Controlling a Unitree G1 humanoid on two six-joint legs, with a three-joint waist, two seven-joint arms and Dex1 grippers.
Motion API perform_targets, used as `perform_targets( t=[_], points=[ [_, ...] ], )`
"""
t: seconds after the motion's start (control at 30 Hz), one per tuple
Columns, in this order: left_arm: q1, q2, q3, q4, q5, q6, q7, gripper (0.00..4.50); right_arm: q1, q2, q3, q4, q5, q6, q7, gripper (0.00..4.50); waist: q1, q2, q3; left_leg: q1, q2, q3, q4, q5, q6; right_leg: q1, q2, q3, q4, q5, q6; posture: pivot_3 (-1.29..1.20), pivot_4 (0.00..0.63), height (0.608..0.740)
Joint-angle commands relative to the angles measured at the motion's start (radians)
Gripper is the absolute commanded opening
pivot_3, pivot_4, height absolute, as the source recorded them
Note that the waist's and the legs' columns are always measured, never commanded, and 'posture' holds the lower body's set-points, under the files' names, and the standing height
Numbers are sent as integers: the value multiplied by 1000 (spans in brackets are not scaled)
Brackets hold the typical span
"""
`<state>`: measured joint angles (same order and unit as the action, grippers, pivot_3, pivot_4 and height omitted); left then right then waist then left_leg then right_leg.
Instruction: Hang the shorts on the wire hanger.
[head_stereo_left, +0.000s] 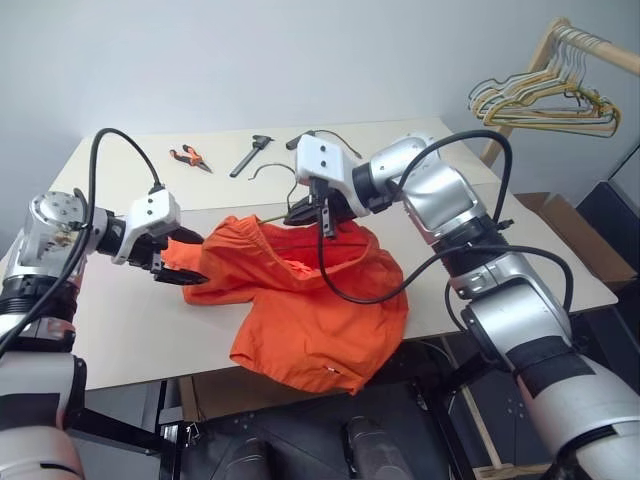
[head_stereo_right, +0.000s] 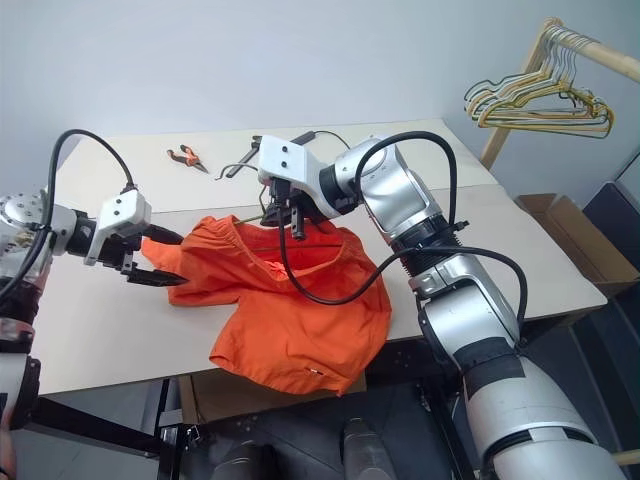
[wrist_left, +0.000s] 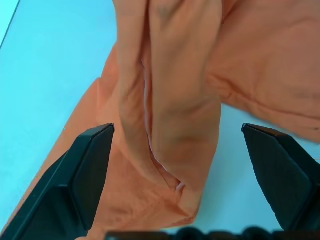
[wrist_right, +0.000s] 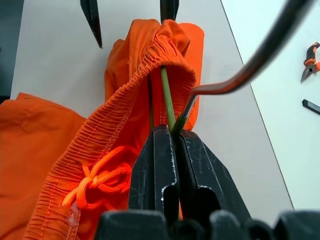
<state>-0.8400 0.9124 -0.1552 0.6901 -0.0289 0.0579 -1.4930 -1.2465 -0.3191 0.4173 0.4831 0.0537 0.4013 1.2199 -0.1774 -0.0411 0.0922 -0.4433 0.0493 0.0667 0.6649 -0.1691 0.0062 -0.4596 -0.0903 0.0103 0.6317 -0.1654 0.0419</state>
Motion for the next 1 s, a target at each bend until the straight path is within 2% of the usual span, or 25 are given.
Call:
perform_targets(
  t=[0.03,0.07,0.17,0.57,0.6,1.0],
  points=[
    [-25,-19,18,40,26,-20,84,4460,-19,-14,-43,-16,5,-2,4,0,0,0,0,0,0,0,0,0,0,0,0,0,0,0,0,-126,32,740],
    [-30,-26,21,52,26,-21,95,4460,-18,-15,-44,-17,5,0,5,0,0,0,0,0,0,0,0,0,0,0,0,0,0,0,0,-126,32,740],
    [-44,-53,34,87,11,-12,97,3908,-20,-20,-50,-19,8,9,6,0,-1,0,0,0,0,0,0,0,0,0,0,0,0,0,0,-133,32,740],
    [-74,-46,49,107,4,17,47,161,-19,-32,-74,-25,15,45,12,0,-3,0,0,0,0,0,0,0,0,0,0,0,0,0,0,-133,41,740],
    [-74,-41,48,106,7,20,43,17,-18,-32,-76,-25,15,47,11,0,-3,0,0,0,0,0,0,0,0,0,0,0,0,0,0,-132,42,740],
    [-62,19,90,89,8,78,109,17,19,-61,-64,-59,-2,40,15,0,6,0,0,0,0,0,-4,0,0,0,0,0,-1,-1,-1,-113,49,740]
  ],
)
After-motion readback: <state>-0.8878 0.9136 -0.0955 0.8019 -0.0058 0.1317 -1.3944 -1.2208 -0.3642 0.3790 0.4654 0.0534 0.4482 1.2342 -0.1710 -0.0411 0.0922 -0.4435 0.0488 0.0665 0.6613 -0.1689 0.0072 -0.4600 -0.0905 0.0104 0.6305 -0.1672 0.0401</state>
